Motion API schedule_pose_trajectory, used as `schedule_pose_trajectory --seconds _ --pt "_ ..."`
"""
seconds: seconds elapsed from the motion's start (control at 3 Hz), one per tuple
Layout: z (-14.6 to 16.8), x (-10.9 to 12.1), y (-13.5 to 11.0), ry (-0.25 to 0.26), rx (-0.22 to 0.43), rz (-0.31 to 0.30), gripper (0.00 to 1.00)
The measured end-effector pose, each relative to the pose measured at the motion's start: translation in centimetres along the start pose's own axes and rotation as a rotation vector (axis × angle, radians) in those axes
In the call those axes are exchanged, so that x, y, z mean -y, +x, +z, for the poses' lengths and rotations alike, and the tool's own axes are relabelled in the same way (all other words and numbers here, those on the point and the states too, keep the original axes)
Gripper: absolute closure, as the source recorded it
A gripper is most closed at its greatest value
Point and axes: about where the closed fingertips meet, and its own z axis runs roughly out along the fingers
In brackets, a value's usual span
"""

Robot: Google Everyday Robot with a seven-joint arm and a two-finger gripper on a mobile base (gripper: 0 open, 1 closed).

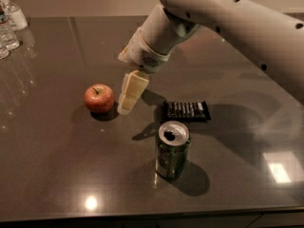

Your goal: Pick apple

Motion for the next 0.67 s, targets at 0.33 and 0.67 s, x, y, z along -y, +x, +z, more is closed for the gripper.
schedule_pose_trajectory --seconds 0.33,0.67 --pt "2.5 0.3 -1.3 -0.025 0.016 -0.029 0.0" --pt "4.8 0.4 -2.2 -0.056 0.02 -0.046 0.0"
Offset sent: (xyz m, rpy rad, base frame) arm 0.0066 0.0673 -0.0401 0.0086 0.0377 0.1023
